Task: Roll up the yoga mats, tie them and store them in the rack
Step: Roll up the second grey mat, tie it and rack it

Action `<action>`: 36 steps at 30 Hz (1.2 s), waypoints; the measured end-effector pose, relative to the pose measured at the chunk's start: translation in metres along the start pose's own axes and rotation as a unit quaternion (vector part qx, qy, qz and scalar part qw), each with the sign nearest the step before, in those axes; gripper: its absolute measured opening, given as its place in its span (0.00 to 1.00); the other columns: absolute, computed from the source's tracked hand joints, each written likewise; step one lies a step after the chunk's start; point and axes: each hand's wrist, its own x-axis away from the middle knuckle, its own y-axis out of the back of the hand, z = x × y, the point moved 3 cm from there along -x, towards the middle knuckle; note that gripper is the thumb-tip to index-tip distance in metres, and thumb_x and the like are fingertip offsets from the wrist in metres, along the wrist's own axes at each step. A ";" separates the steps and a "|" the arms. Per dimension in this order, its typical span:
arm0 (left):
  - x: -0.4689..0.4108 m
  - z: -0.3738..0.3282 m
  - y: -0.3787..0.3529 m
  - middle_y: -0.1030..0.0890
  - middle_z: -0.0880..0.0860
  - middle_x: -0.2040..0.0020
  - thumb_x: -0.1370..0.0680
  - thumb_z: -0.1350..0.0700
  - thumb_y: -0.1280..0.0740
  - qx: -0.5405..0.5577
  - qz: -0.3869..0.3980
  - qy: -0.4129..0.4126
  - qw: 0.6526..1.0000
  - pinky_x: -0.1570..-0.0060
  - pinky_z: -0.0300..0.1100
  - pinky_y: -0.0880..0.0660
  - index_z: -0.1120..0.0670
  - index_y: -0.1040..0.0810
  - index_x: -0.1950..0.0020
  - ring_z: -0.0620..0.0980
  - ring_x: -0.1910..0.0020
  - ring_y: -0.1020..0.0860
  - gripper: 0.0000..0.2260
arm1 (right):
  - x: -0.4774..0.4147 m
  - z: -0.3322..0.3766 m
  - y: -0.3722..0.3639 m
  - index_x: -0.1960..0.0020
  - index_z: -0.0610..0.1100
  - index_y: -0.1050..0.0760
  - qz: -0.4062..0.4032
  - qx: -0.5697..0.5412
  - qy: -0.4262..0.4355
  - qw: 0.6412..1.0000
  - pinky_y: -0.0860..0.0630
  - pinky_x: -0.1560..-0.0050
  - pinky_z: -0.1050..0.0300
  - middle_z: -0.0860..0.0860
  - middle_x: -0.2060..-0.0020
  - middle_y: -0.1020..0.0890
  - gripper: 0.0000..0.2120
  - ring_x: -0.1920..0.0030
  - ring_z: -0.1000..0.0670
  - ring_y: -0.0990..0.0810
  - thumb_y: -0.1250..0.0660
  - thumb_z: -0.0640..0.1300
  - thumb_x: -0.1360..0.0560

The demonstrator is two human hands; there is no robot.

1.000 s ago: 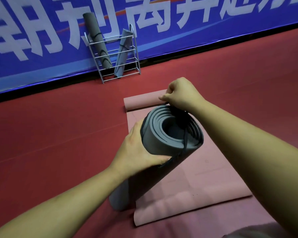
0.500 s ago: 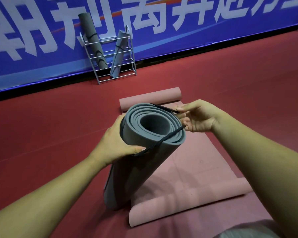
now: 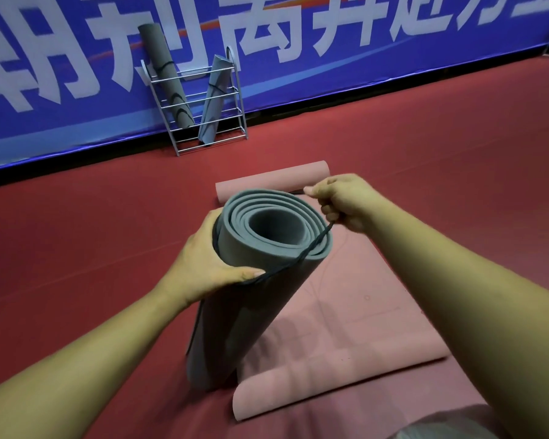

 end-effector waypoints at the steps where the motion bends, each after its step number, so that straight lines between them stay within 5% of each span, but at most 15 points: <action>1: 0.000 0.000 0.000 0.25 0.32 0.40 0.48 0.37 0.21 0.003 0.000 -0.005 1.000 0.43 0.32 0.31 0.34 0.35 0.36 0.31 0.39 0.27 0.43 | -0.003 -0.013 -0.007 0.60 0.39 0.24 -0.010 0.014 -0.041 0.999 0.34 0.76 0.61 0.48 0.76 0.30 0.06 0.77 0.52 0.34 0.33 0.33 0.26; 3: -0.001 0.002 0.004 0.26 0.29 0.39 0.48 0.38 0.21 0.015 -0.008 -0.015 1.000 0.41 0.30 0.32 0.32 0.38 0.34 0.31 0.38 0.28 0.46 | -0.003 -0.041 -0.024 0.64 0.41 0.25 0.032 0.004 -0.180 0.983 0.30 0.71 0.63 0.49 0.75 0.26 0.11 0.76 0.53 0.29 0.38 0.33 0.25; 5: -0.004 0.004 0.014 0.27 0.29 0.38 0.46 0.40 0.21 0.024 -0.014 -0.030 0.999 0.40 0.28 0.32 0.35 0.41 0.30 0.32 0.37 0.28 0.48 | -0.001 -0.049 -0.036 0.69 0.44 0.29 0.093 -0.084 -0.267 0.956 0.38 0.71 0.73 0.53 0.77 0.29 0.16 0.78 0.58 0.32 0.44 0.33 0.24; 7: -0.007 0.007 0.023 0.28 0.29 0.38 0.45 0.42 0.21 0.034 -0.019 -0.042 0.998 0.41 0.25 0.33 0.39 0.41 0.29 0.31 0.36 0.28 0.48 | -0.001 -0.041 -0.038 0.71 0.43 0.30 0.130 -0.194 -0.269 0.934 0.42 0.76 0.74 0.53 0.78 0.34 0.17 0.81 0.59 0.38 0.45 0.30 0.27; 11: -0.011 0.018 0.039 0.28 0.26 0.39 0.44 0.41 0.22 0.037 -0.043 -0.039 0.998 0.41 0.22 0.35 0.35 0.40 0.32 0.27 0.37 0.30 0.44 | 0.013 -0.032 -0.045 0.66 0.37 0.28 0.219 -0.345 -0.253 0.877 0.33 0.75 0.70 0.52 0.76 0.38 0.11 0.78 0.57 0.37 0.42 0.33 0.25; 16: -0.013 0.035 0.063 0.27 0.36 0.34 0.46 0.33 0.21 0.071 -0.082 -0.007 0.994 0.37 0.30 0.32 0.35 0.38 0.31 0.35 0.33 0.29 0.47 | 0.027 -0.064 -0.063 0.57 0.41 0.29 0.253 -0.245 -0.210 0.912 0.26 0.54 0.54 0.50 0.73 0.33 0.12 0.65 0.49 0.22 0.47 0.37 0.18; 19: -0.014 0.038 0.057 0.25 0.39 0.35 0.46 0.35 0.20 0.087 -0.061 0.002 0.994 0.39 0.30 0.30 0.38 0.36 0.31 0.36 0.35 0.27 0.47 | 0.026 -0.071 -0.086 0.59 0.44 0.32 0.200 -0.200 -0.186 0.941 0.28 0.59 0.57 0.50 0.72 0.31 0.13 0.66 0.50 0.23 0.47 0.38 0.17; 23: -0.015 0.050 0.054 0.25 0.44 0.33 0.46 0.29 0.23 0.087 -0.055 0.035 0.994 0.33 0.43 0.29 0.46 0.38 0.27 0.40 0.34 0.26 0.52 | 0.024 -0.064 -0.096 0.61 0.42 0.28 0.136 -0.182 -0.155 0.961 0.25 0.59 0.57 0.48 0.68 0.27 0.16 0.64 0.50 0.24 0.46 0.38 0.16; 26: -0.007 0.054 0.050 0.29 0.40 0.32 0.43 0.21 0.33 0.080 -0.031 0.058 0.995 0.36 0.30 0.31 0.47 0.42 0.24 0.26 0.37 0.30 0.55 | 0.025 -0.061 -0.101 0.61 0.43 0.29 0.123 -0.197 -0.149 0.961 0.25 0.59 0.57 0.48 0.68 0.27 0.16 0.65 0.50 0.25 0.46 0.38 0.16; 28: -0.001 0.052 0.043 0.29 0.37 0.33 0.39 0.20 0.40 0.082 -0.036 0.067 0.994 0.46 0.20 0.33 0.46 0.42 0.24 0.21 0.41 0.32 0.50 | 0.024 -0.061 -0.106 0.61 0.43 0.29 0.115 -0.198 -0.145 0.963 0.26 0.59 0.58 0.48 0.68 0.28 0.16 0.65 0.51 0.26 0.46 0.38 0.16; 30: 0.000 0.053 0.038 0.28 0.42 0.33 0.30 0.28 0.43 0.118 -0.060 0.090 0.987 0.50 0.21 0.31 0.47 0.42 0.24 0.27 0.42 0.29 0.40 | 0.022 -0.061 -0.108 0.61 0.43 0.29 0.108 -0.194 -0.141 0.965 0.26 0.59 0.59 0.49 0.69 0.29 0.16 0.66 0.52 0.27 0.46 0.39 0.16; 34: -0.002 0.072 0.040 0.23 0.43 0.57 0.17 0.46 0.41 0.260 -0.164 0.152 0.939 0.56 0.38 0.29 0.46 0.32 0.46 0.41 0.58 0.26 0.05 | 0.018 -0.060 -0.112 0.61 0.44 0.30 0.093 -0.193 -0.137 0.967 0.27 0.64 0.62 0.50 0.69 0.30 0.16 0.68 0.53 0.29 0.47 0.38 0.16; 36: -0.002 0.083 0.049 0.28 0.43 0.64 0.20 0.45 0.37 0.194 -0.181 0.157 0.951 0.55 0.47 0.34 0.45 0.32 0.58 0.46 0.60 0.31 0.09 | 0.017 -0.060 -0.117 0.61 0.44 0.30 0.085 -0.195 -0.138 0.967 0.28 0.64 0.61 0.49 0.69 0.31 0.16 0.68 0.53 0.29 0.47 0.38 0.16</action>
